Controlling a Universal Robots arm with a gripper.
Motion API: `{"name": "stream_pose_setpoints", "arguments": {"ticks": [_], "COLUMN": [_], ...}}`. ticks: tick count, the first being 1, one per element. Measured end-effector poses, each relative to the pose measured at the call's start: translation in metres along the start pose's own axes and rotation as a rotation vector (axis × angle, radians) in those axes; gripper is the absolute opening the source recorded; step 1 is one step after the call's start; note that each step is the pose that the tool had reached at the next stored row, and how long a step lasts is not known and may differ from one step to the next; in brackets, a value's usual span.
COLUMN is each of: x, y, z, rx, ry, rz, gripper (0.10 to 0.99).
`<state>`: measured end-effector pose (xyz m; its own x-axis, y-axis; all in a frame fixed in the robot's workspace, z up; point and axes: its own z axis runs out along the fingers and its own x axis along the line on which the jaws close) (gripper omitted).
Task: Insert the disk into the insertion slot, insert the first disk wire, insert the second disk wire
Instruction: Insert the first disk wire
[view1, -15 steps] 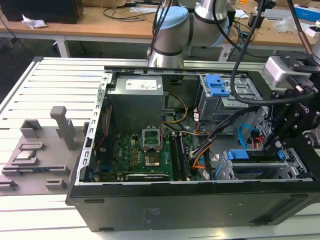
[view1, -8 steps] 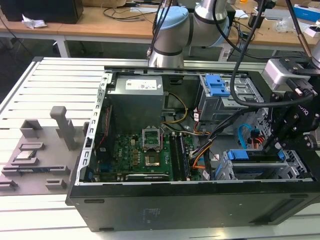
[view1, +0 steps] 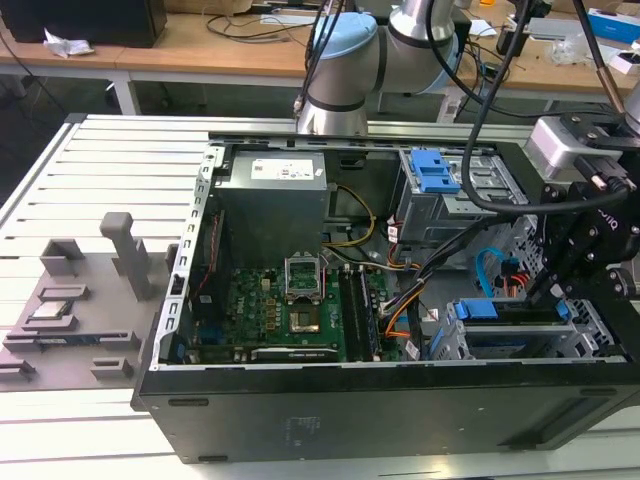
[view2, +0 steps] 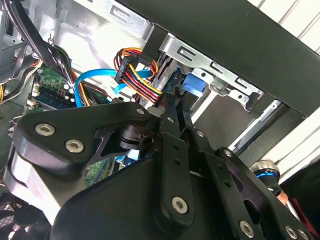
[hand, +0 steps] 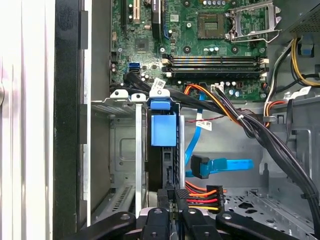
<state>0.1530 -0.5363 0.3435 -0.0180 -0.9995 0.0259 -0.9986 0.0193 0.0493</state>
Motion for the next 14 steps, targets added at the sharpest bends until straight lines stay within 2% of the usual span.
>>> {"name": "stream_pose_setpoints", "arguments": {"ticks": [8, 14], "x": [-0.0013, -0.0014], "y": [0.0001, -0.0001], "z": [0.0005, 0.0049], "rx": [0.0, 0.0], "ry": [0.0004, 0.0005], "rz": [0.0, 0.0], "gripper": [0.165, 0.165]}}
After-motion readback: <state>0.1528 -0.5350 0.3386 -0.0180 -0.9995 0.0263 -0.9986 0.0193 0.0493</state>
